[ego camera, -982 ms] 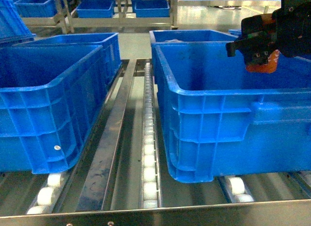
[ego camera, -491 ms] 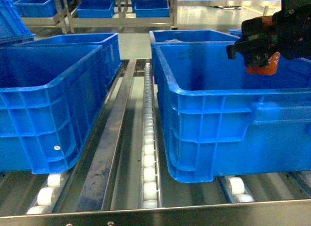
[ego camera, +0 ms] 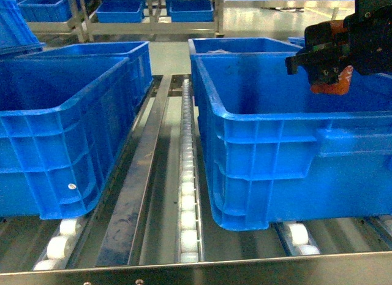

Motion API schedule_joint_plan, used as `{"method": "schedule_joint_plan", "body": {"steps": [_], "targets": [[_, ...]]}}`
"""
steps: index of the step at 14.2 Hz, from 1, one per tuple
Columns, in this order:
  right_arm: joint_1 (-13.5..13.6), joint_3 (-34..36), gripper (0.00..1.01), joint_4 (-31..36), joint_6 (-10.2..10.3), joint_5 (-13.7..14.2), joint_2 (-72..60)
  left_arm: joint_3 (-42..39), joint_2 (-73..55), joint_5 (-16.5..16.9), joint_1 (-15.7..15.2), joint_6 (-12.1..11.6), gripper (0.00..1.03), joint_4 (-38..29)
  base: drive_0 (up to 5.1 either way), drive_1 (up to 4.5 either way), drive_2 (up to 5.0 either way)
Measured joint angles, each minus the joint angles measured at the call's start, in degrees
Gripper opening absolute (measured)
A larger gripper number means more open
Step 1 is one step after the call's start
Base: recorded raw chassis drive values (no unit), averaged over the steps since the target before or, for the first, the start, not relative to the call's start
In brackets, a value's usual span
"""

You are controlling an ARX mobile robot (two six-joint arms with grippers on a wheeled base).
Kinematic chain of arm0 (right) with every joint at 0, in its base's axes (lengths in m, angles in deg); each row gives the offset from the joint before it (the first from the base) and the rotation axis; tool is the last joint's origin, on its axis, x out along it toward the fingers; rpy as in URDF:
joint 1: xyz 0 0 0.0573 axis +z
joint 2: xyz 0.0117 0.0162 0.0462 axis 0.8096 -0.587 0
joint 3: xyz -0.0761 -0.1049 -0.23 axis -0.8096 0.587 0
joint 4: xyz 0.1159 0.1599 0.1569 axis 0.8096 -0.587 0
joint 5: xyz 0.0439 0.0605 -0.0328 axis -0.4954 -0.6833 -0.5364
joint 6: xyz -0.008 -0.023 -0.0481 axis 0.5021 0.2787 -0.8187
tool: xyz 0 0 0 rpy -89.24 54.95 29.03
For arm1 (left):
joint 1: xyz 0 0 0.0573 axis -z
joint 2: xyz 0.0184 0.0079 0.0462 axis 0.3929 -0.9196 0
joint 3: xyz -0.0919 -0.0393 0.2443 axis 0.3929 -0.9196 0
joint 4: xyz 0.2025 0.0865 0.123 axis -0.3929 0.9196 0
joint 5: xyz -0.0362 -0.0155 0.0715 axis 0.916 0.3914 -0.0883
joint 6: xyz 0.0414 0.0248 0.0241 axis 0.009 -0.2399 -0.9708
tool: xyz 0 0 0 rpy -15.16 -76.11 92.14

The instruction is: Sort blue parts and orange caps into right shelf containers

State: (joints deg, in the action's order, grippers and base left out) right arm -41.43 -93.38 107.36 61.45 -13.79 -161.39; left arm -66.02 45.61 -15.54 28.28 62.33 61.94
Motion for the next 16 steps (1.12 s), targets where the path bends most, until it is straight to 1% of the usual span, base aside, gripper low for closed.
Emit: {"method": "schedule_joint_plan", "body": {"steps": [2, 4, 5, 11, 12, 13, 14, 16], "targets": [[0.0, 0.0, 0.42, 0.0, 0.0, 0.0, 0.0, 0.0, 0.0, 0.0, 0.0, 0.0, 0.98, 0.0, 0.0, 0.00, 0.0], [0.0, 0.0, 1.00, 0.0, 0.4, 0.0, 0.0, 0.0, 0.0, 0.0, 0.0, 0.0, 0.98, 0.0, 0.0, 0.00, 0.0], [0.0, 0.0, 0.97, 0.0, 0.4, 0.0, 0.0, 0.0, 0.0, 0.0, 0.0, 0.0, 0.98, 0.0, 0.0, 0.00, 0.0], [0.0, 0.0, 0.98, -0.4, 0.5, 0.3, 0.0, 0.0, 0.0, 0.0, 0.0, 0.0, 0.98, 0.0, 0.0, 0.00, 0.0], [0.1, -0.4, 0.98, -5.0, 3.2, 3.6, 0.5, 0.0, 0.0, 0.0, 0.0, 0.0, 0.98, 0.0, 0.0, 0.00, 0.0], [-0.2, -0.2, 0.98, -5.3, 6.0, 5.2, 0.9, 0.0, 0.0, 0.0, 0.0, 0.0, 0.98, 0.0, 0.0, 0.00, 0.0], [-0.5, 0.3, 0.98, -4.4, 7.4, 5.4, 1.7, 0.0, 0.0, 0.0, 0.0, 0.0, 0.98, 0.0, 0.0, 0.00, 0.0], [-0.8, 1.8, 0.98, -4.3, 8.5, 5.5, 4.3, 0.0, 0.0, 0.0, 0.0, 0.0, 0.98, 0.0, 0.0, 0.00, 0.0]]}}
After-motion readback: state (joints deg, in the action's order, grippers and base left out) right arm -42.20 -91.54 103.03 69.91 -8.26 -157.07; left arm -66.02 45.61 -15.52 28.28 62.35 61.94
